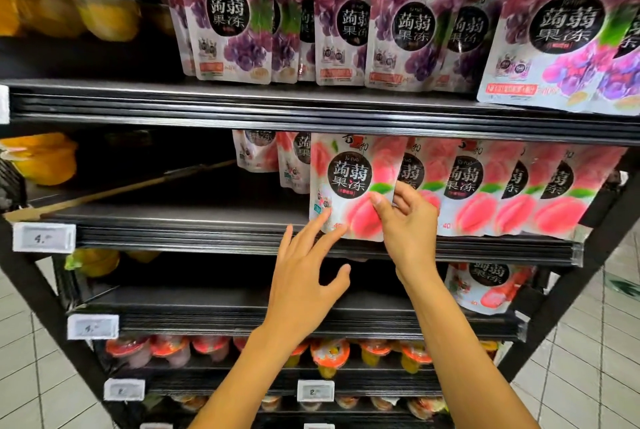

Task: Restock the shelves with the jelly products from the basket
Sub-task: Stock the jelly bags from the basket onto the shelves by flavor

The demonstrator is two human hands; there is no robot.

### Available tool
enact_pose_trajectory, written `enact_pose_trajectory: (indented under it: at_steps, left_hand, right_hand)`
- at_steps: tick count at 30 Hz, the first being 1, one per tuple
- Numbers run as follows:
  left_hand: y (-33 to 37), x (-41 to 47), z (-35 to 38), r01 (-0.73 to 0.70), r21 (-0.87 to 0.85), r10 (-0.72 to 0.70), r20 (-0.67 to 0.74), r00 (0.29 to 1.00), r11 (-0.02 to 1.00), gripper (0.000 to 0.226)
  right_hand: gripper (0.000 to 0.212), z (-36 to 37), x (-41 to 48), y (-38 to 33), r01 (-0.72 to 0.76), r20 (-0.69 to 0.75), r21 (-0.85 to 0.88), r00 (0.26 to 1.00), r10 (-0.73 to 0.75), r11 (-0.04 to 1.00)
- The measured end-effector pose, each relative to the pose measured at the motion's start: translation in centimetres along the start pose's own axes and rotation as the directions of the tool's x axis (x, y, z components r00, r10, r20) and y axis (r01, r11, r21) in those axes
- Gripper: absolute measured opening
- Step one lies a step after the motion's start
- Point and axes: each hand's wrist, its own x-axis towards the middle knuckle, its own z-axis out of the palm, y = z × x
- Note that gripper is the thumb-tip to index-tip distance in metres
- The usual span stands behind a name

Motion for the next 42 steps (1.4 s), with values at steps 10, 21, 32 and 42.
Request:
enact_pose_trajectory:
  at_steps: [10,21,32,42]
  left_hand:
    - [-0.2,-0.2,0.9,-0.013,0.031,0.015,-0.067,0.998,0.999,0.053]
    - [-0.6,0.2,0.7,-0.006,0.090,0.008,-0.029,1.000,0.996,0.060]
    - [-0.2,0.8,0.9,-0.021,0.099,0.021,-0.005,1.000,0.995,0.061]
    - [-0.2,0.3,0.3,-0.008,-0.031,0.007,-0.042,0.999,0.999,0.057]
  right_hand:
    - [0.017,-2.2,-2.5,2.0,0.090,0.034,-0.432,0.996,-0.084,0.897]
    - [0.023,-0.8,-1.9,2.2,0.010,-0.042,-0.571,0.998,-0.041,0.821]
    - [0.014,-1.2,-2.0,2.5,-0.050,-0.094,-0.541,0.996,-0.001,0.840]
    - [0.012,-1.7,-3.0,1.7,-0.011,-0.088,-0.562,0.995,-0.047,0.827]
